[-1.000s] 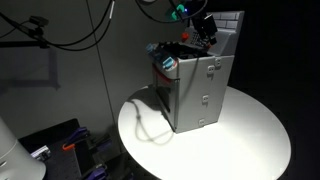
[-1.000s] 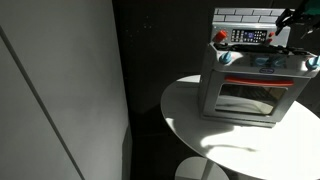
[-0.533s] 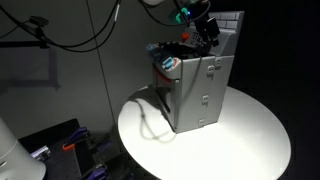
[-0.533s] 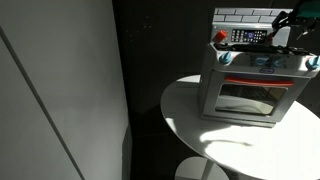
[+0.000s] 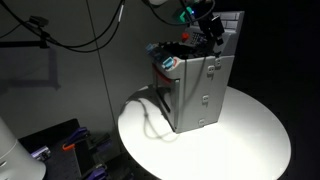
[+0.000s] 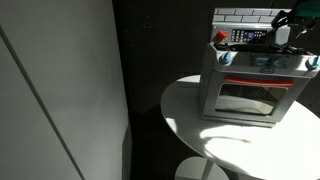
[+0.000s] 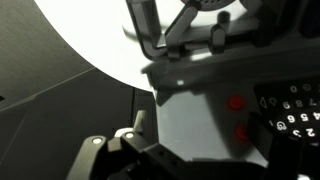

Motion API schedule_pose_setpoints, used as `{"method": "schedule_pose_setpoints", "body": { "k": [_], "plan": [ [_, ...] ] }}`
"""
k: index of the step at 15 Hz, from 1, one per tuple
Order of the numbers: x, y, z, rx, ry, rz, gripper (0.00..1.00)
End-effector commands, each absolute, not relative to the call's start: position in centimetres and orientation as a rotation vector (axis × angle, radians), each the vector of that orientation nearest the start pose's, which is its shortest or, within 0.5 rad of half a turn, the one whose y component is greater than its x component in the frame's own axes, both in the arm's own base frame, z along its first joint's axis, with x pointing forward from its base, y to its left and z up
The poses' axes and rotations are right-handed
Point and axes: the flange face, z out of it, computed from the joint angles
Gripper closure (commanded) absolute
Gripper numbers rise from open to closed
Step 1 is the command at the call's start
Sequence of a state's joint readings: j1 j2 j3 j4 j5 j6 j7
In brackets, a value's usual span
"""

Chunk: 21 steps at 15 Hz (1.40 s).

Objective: Push the top right orange button

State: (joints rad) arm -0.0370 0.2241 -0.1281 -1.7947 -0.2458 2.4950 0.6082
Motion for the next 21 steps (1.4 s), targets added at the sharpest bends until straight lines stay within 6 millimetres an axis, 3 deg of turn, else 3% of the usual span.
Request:
{"method": "schedule_pose_setpoints", "body": {
  "k": [1, 10, 16, 21],
  "plan": [
    [66.2, -10.3, 48.2, -2.997, 0.969, -0.842, 0.0],
    [66.3, -10.8, 48.1, -3.001, 0.966, -0.827, 0.0],
    [63.7, -10.1, 49.5, -2.987, 0.863, -0.635, 0.0],
    [60.8, -10.0, 52.3, -2.977, 0.756, -0.471, 0.0]
  ]
}}
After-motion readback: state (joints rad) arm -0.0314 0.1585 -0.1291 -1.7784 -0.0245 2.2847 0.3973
